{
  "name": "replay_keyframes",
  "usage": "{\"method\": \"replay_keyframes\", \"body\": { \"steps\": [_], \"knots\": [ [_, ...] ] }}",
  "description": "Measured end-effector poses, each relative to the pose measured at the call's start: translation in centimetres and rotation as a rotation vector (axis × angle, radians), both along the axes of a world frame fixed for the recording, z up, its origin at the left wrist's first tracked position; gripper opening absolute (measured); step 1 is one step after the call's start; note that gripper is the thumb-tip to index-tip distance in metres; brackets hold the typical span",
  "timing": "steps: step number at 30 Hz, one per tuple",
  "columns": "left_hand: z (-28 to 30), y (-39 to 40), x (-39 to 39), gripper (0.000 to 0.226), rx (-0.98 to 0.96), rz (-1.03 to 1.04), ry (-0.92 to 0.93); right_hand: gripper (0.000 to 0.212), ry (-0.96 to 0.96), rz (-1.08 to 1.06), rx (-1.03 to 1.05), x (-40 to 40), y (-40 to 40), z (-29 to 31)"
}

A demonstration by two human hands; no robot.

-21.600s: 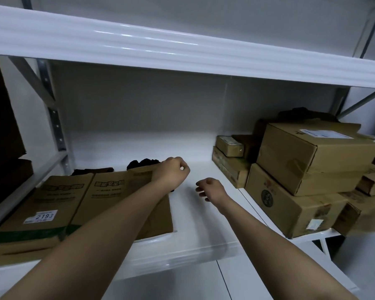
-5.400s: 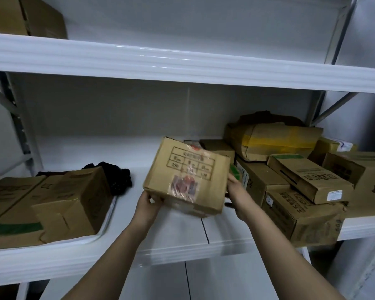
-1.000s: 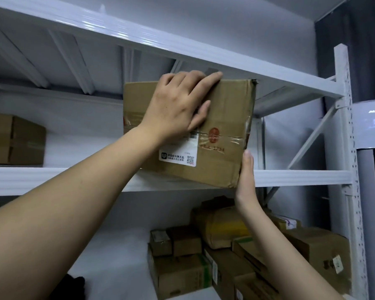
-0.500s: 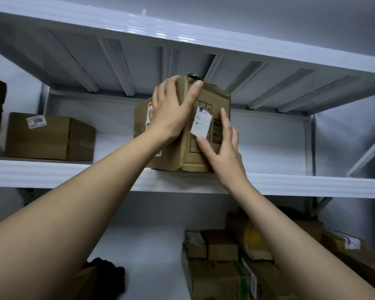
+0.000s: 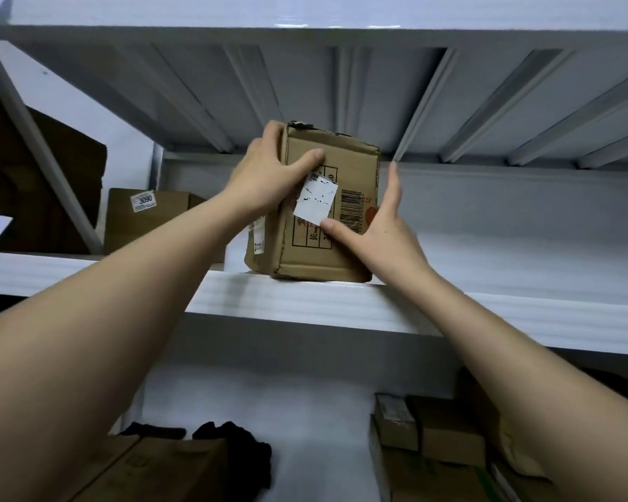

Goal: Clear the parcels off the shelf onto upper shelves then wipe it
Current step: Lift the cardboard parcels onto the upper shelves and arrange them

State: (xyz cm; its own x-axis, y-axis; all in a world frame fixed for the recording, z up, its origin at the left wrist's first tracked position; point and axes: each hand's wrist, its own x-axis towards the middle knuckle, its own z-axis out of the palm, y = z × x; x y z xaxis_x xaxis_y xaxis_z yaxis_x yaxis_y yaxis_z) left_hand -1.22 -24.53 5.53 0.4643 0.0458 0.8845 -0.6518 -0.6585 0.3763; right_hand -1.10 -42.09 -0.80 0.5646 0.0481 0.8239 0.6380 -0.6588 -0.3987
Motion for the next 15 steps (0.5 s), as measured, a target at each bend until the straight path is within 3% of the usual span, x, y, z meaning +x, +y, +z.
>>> {"method": "replay_keyframes", "body": {
  "steps": [6, 11, 15],
  "knots": [
    [0.5, 4.4, 2.4, 0.063, 0.093, 0.019, 0.030, 0.101, 0.052, -0.126, -0.135, 2.6, 3.1, 3.6],
    [1.4, 8.1, 4.6, 0.080, 0.214, 0.031, 0.094, 0.098, 0.120, -0.021, -0.157, 3.7, 7.1, 7.7],
    [2.3, 12.0, 6.9, 0.064, 0.293, 0.052, 0.164, 0.072, 0.336, 0.012, -0.232, 5.3, 10.7, 9.5]
  ]
}}
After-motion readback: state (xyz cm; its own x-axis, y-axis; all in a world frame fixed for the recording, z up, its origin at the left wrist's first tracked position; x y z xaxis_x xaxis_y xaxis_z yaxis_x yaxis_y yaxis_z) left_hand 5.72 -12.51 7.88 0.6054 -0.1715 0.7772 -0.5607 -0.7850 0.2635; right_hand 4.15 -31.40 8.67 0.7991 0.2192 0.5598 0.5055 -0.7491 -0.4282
